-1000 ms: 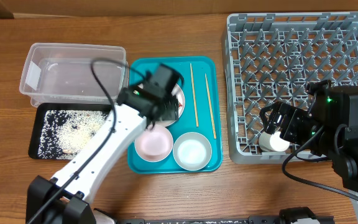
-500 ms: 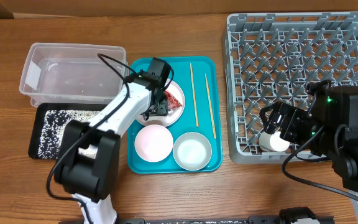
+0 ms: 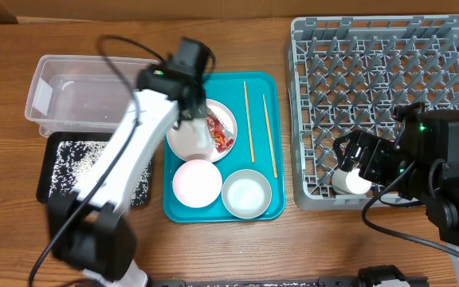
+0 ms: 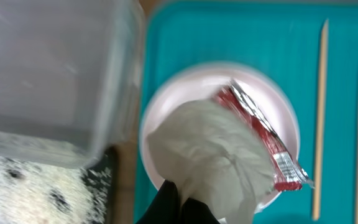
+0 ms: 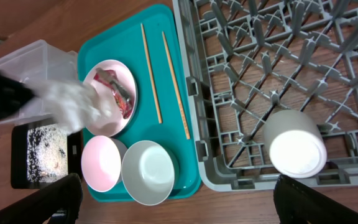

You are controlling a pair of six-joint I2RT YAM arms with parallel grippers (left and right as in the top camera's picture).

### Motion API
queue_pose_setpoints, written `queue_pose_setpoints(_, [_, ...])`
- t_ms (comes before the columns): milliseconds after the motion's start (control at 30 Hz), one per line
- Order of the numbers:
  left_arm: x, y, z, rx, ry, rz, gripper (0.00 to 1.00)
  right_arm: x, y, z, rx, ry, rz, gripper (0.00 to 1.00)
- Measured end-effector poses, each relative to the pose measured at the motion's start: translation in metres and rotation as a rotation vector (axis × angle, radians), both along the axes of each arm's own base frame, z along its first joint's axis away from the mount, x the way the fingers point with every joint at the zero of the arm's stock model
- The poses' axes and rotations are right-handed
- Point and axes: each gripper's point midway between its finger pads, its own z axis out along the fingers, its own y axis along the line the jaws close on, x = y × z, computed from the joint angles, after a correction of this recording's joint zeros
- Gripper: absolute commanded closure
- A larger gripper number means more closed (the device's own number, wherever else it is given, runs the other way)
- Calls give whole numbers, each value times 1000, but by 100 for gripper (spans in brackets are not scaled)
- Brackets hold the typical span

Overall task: Sort waste into correct bins and load items into the dishwasher
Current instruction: 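Drop the tissue into the clear plastic bin, then grasp the red wrapper on the plate with the left gripper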

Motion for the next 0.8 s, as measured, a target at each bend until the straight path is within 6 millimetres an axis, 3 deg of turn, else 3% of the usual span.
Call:
queue_pose_setpoints(100, [9,32,36,-6,-101,78,96,0,0,0,1,0,0,0])
queue_pose_setpoints(367, [27,107,27,17,-113,255,96,0,0,0,0,0,0,0])
queue_pose_setpoints(633, [29,170,30,-9,-147,402,95,0,0,0,0,0,-1,0])
queue_pose_setpoints(667, [28,177,30,-10,-146,419,84,0,0,0,0,-1,-1,0])
queue_pose_setpoints(700, [27,180,30,-10,-147,425,50,0,0,0,0,-1,0,0])
queue_pose_setpoints(733, [26,192,31,-6,-154,449,46,0,0,0,0,0,0,0])
queue_pose_setpoints(800, [32,193,34,-10,-177,425,39,0,0,0,1,0,0,0])
